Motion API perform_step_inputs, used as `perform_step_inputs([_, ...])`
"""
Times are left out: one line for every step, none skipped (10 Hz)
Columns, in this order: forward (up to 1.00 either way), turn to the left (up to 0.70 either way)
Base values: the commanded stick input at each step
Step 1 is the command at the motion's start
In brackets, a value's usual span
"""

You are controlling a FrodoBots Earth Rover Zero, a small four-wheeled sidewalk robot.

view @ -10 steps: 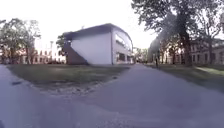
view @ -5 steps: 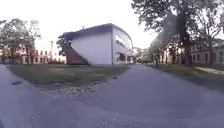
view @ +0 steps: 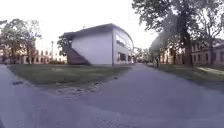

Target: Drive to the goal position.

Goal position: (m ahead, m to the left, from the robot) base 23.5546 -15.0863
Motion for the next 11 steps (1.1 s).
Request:
perform_step_inputs([0.70, 0.00])
perform_step_inputs([0.70, 0.00])
perform_step_inputs([0.70, 0.00])
perform_step_inputs([0.70, 0.00])
perform_step_inputs([0.70, 0.00])
perform_step_inputs([0.70, 0.00])
perform_step_inputs([0.70, 0.00])
perform_step_inputs([0.70, 0.00])
perform_step_inputs([0.70, 0.00])
perform_step_inputs([0.70, 0.00])
perform_step_inputs([0.70, 0.00])
